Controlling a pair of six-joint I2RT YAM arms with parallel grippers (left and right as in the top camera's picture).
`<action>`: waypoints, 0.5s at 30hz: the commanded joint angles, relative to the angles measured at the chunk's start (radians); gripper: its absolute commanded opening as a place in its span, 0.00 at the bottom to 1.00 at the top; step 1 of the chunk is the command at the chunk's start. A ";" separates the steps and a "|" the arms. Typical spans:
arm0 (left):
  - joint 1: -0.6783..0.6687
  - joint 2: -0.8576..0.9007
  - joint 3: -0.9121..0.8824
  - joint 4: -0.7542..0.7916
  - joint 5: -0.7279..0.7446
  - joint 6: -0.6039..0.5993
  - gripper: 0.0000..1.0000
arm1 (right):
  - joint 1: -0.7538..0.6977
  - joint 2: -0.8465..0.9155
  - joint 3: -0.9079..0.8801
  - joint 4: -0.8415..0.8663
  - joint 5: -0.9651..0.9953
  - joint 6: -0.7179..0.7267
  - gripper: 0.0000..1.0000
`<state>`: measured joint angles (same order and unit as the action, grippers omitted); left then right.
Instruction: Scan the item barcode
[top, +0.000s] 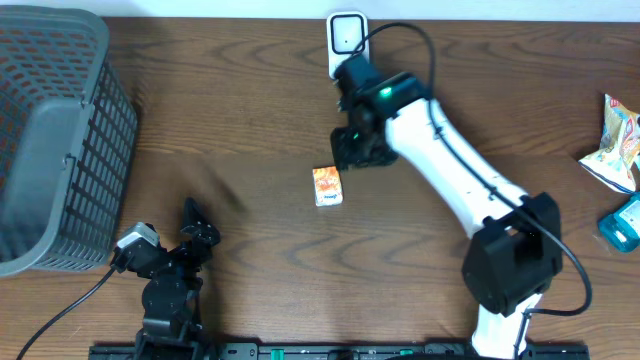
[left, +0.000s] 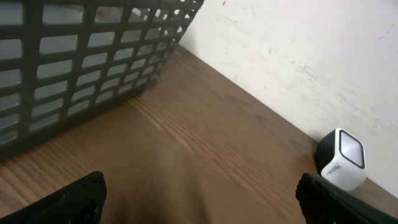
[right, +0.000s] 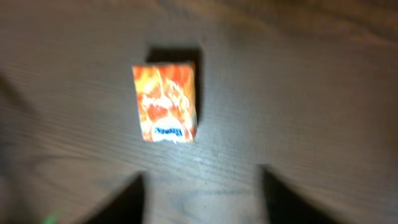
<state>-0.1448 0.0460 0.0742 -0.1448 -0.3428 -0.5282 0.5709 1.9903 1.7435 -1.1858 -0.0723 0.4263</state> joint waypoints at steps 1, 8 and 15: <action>0.002 -0.001 -0.024 -0.010 -0.006 -0.008 0.98 | 0.043 0.025 -0.079 0.004 0.222 0.158 0.01; 0.002 -0.001 -0.024 -0.010 -0.006 -0.008 0.98 | 0.095 0.025 -0.308 0.256 0.299 0.235 0.01; 0.002 -0.001 -0.024 -0.010 -0.006 -0.008 0.98 | 0.145 0.026 -0.393 0.447 0.260 0.220 0.01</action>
<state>-0.1448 0.0460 0.0742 -0.1448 -0.3424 -0.5285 0.6872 2.0094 1.3750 -0.7662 0.1833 0.6289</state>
